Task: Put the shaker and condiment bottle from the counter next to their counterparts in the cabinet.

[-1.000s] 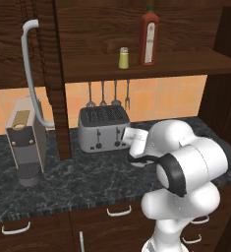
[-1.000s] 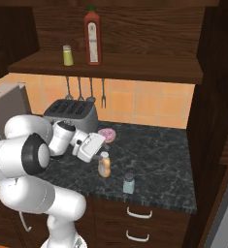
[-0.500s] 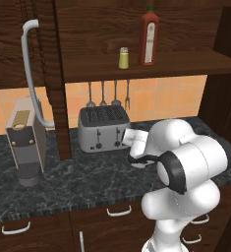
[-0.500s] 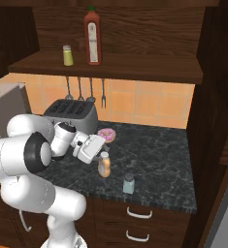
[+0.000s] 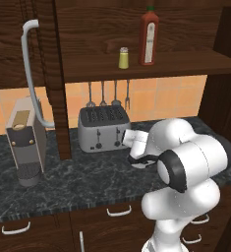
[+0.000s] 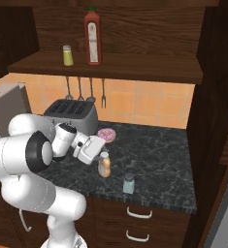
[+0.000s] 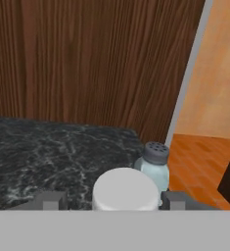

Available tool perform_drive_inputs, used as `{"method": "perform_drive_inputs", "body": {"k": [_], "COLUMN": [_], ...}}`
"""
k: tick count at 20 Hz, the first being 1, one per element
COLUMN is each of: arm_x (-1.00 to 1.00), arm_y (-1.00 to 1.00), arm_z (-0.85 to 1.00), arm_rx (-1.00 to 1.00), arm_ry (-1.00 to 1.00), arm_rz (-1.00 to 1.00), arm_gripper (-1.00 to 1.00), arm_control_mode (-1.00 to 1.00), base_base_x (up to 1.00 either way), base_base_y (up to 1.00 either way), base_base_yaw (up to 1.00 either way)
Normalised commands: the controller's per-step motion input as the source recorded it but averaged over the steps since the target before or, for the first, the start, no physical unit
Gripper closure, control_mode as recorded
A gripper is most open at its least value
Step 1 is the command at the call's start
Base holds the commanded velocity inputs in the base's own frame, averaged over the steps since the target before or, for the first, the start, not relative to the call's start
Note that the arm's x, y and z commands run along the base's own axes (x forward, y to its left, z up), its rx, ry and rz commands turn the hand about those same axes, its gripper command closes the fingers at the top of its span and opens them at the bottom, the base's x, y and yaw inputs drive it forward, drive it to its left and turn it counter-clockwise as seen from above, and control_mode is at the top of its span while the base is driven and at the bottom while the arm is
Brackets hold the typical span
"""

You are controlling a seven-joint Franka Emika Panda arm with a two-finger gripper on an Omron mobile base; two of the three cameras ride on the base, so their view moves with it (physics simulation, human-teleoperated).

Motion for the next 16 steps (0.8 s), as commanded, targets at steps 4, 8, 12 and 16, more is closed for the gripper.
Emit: {"method": "perform_drive_inputs", "body": {"k": [4, 8, 12, 16], "arm_x": [0.0, 0.0, 0.0, 0.0], "arm_y": [0.0, 0.0, 0.0, 0.0], "arm_z": [-0.02, 0.03, 0.22, 0.08], "arm_rx": [0.0, -0.02, -0.12, -0.05], "arm_ry": [0.0, -0.03, -0.17, -0.15], "arm_rz": [0.0, 0.02, 0.13, 0.26], "arm_gripper": [1.0, 1.0, 1.0, 1.0], "arm_control_mode": [-1.0, -1.0, -1.0, -1.0], "base_base_x": [0.0, 0.0, 0.0, 0.0], "base_base_y": [0.0, 0.0, 0.0, 0.0], "base_base_yaw": [0.0, 0.0, 0.0, 0.0]}}
